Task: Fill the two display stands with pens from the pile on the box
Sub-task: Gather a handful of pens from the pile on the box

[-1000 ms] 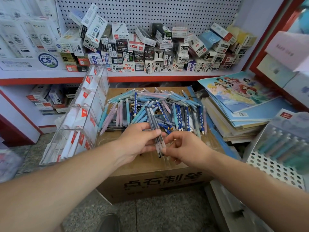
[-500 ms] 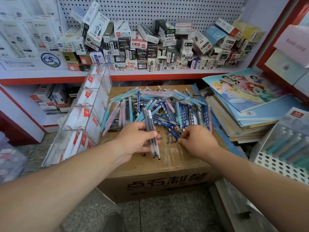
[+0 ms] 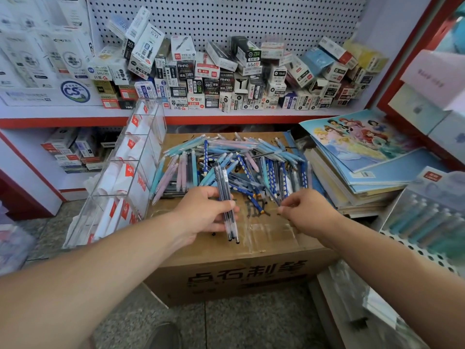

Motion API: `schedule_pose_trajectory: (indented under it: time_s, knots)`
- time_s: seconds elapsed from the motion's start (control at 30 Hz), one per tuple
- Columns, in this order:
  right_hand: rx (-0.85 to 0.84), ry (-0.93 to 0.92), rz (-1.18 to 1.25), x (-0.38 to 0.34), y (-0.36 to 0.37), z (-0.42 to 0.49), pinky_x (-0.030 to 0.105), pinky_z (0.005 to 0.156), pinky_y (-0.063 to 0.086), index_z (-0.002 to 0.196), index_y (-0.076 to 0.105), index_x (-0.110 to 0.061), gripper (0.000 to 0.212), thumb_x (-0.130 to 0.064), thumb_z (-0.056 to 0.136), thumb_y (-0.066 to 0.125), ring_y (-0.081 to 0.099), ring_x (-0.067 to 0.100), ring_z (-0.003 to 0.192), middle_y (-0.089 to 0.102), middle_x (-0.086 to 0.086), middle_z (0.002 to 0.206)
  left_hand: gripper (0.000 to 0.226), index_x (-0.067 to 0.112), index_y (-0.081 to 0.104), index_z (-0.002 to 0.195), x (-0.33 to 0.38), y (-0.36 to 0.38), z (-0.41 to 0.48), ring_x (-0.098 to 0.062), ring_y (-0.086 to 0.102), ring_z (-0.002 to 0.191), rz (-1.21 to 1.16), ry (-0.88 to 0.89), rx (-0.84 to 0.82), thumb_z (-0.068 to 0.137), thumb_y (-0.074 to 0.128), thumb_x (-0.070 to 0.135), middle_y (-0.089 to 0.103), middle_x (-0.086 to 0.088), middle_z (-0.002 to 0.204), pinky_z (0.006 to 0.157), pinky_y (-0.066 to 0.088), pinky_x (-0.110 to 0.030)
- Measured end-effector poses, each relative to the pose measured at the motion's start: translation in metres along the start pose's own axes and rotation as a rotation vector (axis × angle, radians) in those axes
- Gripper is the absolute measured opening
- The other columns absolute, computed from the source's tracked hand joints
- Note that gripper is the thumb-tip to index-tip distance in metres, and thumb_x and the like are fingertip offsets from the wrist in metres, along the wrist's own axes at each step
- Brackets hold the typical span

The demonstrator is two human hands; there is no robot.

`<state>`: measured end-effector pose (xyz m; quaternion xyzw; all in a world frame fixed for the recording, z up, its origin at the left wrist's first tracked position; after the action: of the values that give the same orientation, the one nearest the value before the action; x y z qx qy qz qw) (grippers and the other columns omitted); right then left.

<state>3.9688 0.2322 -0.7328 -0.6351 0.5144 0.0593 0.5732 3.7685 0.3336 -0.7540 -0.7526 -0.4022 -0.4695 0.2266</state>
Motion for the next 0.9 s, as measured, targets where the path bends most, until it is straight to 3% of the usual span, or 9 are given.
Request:
schedule_pose_trajectory:
  time_s: [0.27,0.4,0.53,0.67,0.77,0.9]
  knots:
    - [-0.126,-0.056,0.14,-0.007,0.014,-0.021,0.028,0.051,0.057,0.099,0.062,-0.007,0.004,-0.01,0.099,0.063,0.062,0.02,0.062,0.065,0.014,0.082,0.016,0.006,0.065,0.113,0.002,0.018,-0.006,-0.028,0.078,0.09,-0.023,-0.003,-0.053,0.098,0.064,0.002,0.079,-0.013,0.096,0.074,0.064,-0.04]
    - [-0.218,-0.152,0.243,-0.021,0.031,-0.033,0.029,0.051,0.058,0.098,0.061,-0.006,0.005,-0.009,0.098,0.065,0.064,0.015,0.055,0.063,0.01,0.074,0.017,0.005,0.065,0.116,0.004,0.029,-0.009,-0.028,0.077,0.094,-0.081,0.015,-0.075,0.1,0.06,0.003,0.078,-0.014,0.103,0.079,0.063,-0.041]
    - [-0.184,-0.21,0.256,-0.026,0.037,-0.033,0.036,0.055,0.062,0.099,0.063,-0.005,0.006,-0.008,0.097,0.067,0.066,0.016,0.054,0.064,-0.003,0.073,0.019,0.005,0.065,0.119,0.006,0.031,-0.01,-0.024,0.077,0.088,-0.096,0.039,-0.045,0.1,0.061,0.003,0.078,-0.012,0.105,0.073,0.064,-0.034]
    - [-0.199,-0.258,0.172,-0.027,0.042,-0.03,0.04,0.061,0.064,0.097,0.063,-0.013,0.004,-0.012,0.098,0.066,0.068,0.017,0.058,0.066,0.007,0.074,0.019,0.004,0.067,0.113,0.006,0.023,-0.008,-0.026,0.078,0.09,-0.05,0.05,-0.015,0.094,0.069,0.001,0.079,-0.011,0.099,0.075,0.064,-0.038]
    - [-0.197,-0.344,0.041,-0.031,0.048,-0.028,0.037,0.06,0.063,0.094,0.065,-0.019,0.005,-0.017,0.097,0.068,0.07,0.013,0.057,0.07,0.003,0.073,0.018,0.002,0.069,0.106,0.002,0.015,-0.007,-0.027,0.078,0.089,-0.009,0.043,0.012,0.089,0.074,0.001,0.079,-0.012,0.096,0.082,0.064,-0.045]
    - [-0.208,-0.422,-0.064,-0.039,0.051,-0.02,0.038,0.065,0.06,0.086,0.071,-0.025,0.01,-0.031,0.094,0.073,0.065,0.012,0.057,0.072,0.0,0.069,0.019,-0.001,0.068,0.109,0.001,0.002,-0.004,-0.026,0.078,0.086,-0.026,0.007,0.032,0.09,0.072,-0.001,0.079,-0.014,0.095,0.068,0.065,-0.035]
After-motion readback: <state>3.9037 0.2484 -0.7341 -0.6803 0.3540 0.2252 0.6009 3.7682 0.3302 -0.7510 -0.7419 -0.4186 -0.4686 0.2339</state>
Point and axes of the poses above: each hand's wrist, its own z-axis towards the middle knuckle, its own y-axis out of the palm, x = y × z, the point moved 5 cm from there along z, towards the middle knuckle
